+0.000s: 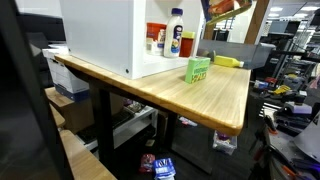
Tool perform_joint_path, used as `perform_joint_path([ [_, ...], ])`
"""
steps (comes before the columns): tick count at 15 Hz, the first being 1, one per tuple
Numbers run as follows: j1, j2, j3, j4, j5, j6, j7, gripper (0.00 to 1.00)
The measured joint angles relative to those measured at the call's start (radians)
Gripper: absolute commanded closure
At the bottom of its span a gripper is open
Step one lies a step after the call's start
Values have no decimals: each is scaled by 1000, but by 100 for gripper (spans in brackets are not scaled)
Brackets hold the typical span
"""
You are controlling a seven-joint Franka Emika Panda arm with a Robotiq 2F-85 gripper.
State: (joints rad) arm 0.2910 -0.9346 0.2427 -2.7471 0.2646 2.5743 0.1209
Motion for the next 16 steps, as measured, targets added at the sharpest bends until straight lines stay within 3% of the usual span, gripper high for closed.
perform_joint_path([
  [16, -54, 0, 64, -21, -38, 135, 93, 70],
])
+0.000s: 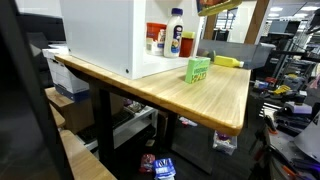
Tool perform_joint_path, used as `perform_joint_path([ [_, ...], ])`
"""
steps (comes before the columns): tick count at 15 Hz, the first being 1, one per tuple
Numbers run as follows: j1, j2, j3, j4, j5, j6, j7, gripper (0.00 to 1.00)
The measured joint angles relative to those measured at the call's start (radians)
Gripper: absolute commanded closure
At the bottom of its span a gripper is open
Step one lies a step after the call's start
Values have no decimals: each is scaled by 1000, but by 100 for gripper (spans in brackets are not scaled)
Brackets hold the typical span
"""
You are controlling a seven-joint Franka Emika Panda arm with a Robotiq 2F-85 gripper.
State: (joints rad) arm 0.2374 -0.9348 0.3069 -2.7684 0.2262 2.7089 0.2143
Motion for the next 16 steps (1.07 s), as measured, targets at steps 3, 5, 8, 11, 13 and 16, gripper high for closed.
perform_joint_path([
  [3, 0, 0, 1, 0, 0, 4, 9, 70],
  [5, 0, 0, 2, 0, 0, 4, 12, 70],
  [8, 0, 0, 2, 0, 0, 4, 16, 70],
  [11, 0, 0, 5, 0, 0, 4, 29, 70],
  [13, -2, 0, 9, -1, 0, 4, 34, 70],
  [16, -3, 0, 13, -2, 0, 4, 35, 70],
])
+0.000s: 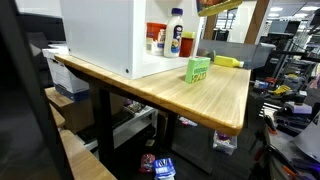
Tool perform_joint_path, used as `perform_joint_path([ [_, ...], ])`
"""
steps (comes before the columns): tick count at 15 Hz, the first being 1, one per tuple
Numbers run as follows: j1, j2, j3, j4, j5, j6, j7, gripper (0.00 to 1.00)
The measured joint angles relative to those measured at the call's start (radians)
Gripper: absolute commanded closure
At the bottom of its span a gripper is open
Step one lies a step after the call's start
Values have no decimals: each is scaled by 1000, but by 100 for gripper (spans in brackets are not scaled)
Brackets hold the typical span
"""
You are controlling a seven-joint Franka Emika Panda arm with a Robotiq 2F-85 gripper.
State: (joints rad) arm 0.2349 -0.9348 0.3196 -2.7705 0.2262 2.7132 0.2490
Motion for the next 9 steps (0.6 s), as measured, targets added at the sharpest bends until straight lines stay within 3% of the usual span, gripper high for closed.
perform_joint_path([
  [9, -10, 0, 8, -3, -3, -33, 0, 70],
])
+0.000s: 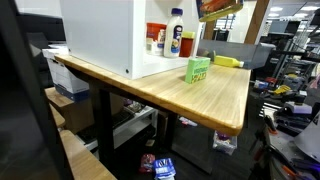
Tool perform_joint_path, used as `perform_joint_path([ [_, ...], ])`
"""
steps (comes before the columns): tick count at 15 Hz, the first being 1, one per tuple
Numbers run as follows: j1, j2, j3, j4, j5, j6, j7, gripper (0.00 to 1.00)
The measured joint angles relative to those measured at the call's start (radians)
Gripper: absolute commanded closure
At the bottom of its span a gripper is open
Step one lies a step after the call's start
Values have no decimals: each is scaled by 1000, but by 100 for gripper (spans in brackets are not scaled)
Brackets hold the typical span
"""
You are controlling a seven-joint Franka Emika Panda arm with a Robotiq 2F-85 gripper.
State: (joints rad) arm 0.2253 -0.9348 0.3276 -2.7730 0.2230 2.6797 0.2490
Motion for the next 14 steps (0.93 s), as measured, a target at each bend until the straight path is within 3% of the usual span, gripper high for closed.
perform_joint_path([
  [8, 0, 0, 0, 0, -7, -19, 0, 70],
  [14, 17, -11, -11, 6, -9, -188, 0, 70],
])
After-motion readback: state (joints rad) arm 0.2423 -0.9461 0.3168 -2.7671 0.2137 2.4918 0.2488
